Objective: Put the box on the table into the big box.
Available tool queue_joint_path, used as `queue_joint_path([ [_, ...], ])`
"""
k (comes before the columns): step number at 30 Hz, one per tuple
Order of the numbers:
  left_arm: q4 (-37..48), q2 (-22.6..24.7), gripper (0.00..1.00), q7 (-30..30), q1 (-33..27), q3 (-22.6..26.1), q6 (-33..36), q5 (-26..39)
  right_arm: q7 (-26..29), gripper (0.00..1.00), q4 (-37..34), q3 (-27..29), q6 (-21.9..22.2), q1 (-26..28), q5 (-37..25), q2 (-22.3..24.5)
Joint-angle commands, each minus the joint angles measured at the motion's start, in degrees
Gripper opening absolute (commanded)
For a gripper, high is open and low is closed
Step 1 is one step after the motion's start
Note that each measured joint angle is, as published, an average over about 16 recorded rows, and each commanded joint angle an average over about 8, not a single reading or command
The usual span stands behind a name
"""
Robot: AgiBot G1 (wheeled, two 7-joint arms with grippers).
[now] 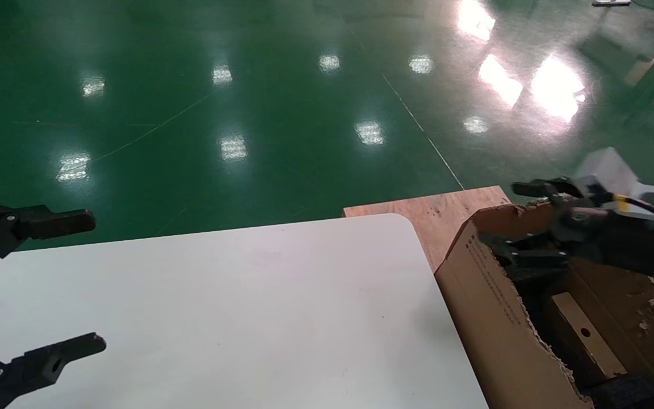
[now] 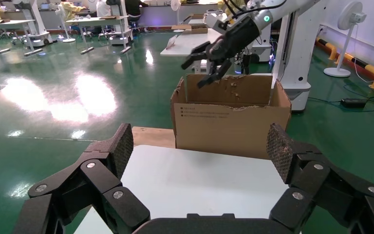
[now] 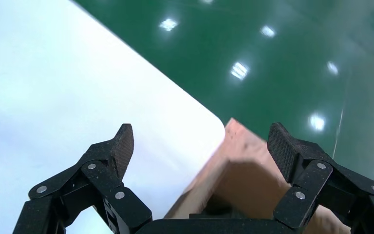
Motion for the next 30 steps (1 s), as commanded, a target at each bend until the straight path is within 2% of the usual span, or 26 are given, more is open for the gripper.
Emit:
queue_joint_path([
  [1,0.0,0.0,1.0,0.0,0.0,0.0,0.0,0.0,-1.3,1.0,2.8,-1.1,2.1,-0.5,1.4,-2.3],
  [7,0.0,0.0,1.0,0.0,0.0,0.0,0.0,0.0,-2.4,1.0,4.8,-2.2,4.8,-1.7,1.6,-5.6],
  [12,0.0,0.0,1.0,0.0,0.0,0.0,0.0,0.0,-1.9,1.0,3.8,-1.4,3.8,-1.7,1.4,-4.5],
  [15,0.0,0.0,1.0,0.0,0.0,0.0,0.0,0.0,-1.6,1.0,3.5,1.0,2.7,-3.2,1.2,-4.7],
  [19,0.0,0.0,1.0,0.0,0.0,0.0,0.0,0.0,-1.0,1.0,3.5,7.7,0.6,-8.3,0.9,-6.6],
  [30,0.0,0.0,1.0,0.0,0.0,0.0,0.0,0.0,1.0,1.0,2.9,32.3,-7.4,-26.4,-0.1,-12.8],
])
